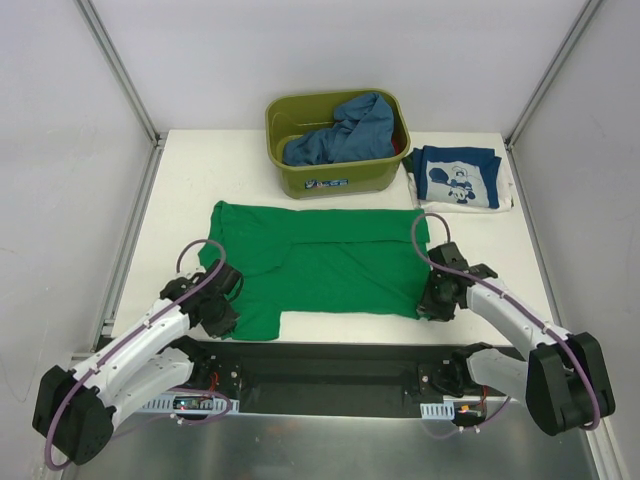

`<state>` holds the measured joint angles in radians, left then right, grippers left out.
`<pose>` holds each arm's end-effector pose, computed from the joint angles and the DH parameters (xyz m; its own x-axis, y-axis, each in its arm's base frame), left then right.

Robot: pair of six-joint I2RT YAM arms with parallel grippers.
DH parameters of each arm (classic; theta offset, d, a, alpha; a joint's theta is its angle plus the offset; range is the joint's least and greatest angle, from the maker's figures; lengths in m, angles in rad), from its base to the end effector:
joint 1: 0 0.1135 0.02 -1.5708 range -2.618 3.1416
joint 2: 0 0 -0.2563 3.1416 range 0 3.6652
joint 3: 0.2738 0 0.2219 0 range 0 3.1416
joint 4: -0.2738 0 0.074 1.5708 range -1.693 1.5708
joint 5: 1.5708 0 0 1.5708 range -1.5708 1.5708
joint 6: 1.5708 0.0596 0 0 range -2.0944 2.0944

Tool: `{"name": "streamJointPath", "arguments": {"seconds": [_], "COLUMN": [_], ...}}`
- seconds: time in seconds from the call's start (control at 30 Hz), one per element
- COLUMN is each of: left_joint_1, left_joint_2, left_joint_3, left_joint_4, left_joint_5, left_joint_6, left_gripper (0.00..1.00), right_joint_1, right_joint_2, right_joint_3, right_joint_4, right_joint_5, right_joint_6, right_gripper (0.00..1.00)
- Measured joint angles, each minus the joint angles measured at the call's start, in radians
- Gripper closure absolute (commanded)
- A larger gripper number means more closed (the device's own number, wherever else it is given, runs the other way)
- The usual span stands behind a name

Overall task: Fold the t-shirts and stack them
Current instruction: Grap the side of the flattened tshirt closest away from the robot with both arms, then fold the other side of the tshirt into a rectangle

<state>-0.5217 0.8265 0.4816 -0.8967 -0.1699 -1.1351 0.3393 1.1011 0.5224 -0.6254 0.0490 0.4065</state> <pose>0.1009 -0.0464 0.1606 -0.7486 -0.6003 -0.2815 -0.5565 0.7997 -0.2256 0.1552 0.0517 0.1508 -0.9335 0.0894 -0.3474 0.0580 0.9933 0.0998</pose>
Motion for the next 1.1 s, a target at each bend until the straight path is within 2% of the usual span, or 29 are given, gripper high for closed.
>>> {"name": "streamJointPath", "arguments": {"seconds": [0.03,0.17,0.2,0.3,0.47,0.63,0.8,0.97,1.1], "left_joint_1": [0.000,0.000,0.000,0.000,0.000,0.000,0.000,0.002,0.047], "left_joint_2": [0.000,-0.018,-0.032,-0.075,-0.143,-0.125,-0.029,0.120,0.249], "left_joint_3": [0.006,0.029,0.031,0.033,0.059,0.120,0.176,0.302,0.416], "left_joint_4": [-0.014,-0.053,-0.061,-0.081,-0.105,-0.071,0.013,0.074,0.121], "left_joint_5": [0.000,0.002,0.006,0.013,0.031,0.039,0.028,-0.032,-0.060], "left_joint_6": [-0.001,-0.003,-0.004,-0.007,-0.008,0.002,0.027,0.068,0.118], "left_gripper": [1.00,1.00,1.00,1.00,1.00,1.00,1.00,1.00,1.00], "right_joint_1": [0.000,0.001,0.001,0.002,0.005,0.006,0.006,0.003,-0.024], "right_joint_2": [-0.001,-0.036,-0.051,-0.101,-0.158,-0.139,-0.043,0.077,0.185], "right_joint_3": [-0.004,-0.014,-0.017,-0.026,-0.029,0.015,0.144,0.281,0.390], "right_joint_4": [0.000,-0.025,-0.036,-0.052,-0.055,-0.081,-0.089,-0.092,-0.092], "right_joint_5": [0.002,0.026,0.031,0.039,0.029,0.030,0.034,0.044,0.045], "right_joint_6": [0.001,0.008,0.009,0.003,-0.017,-0.049,-0.082,-0.110,-0.135], "right_gripper": [0.80,0.85,0.92,0.96,0.95,0.94,0.94,0.94,0.94]}}
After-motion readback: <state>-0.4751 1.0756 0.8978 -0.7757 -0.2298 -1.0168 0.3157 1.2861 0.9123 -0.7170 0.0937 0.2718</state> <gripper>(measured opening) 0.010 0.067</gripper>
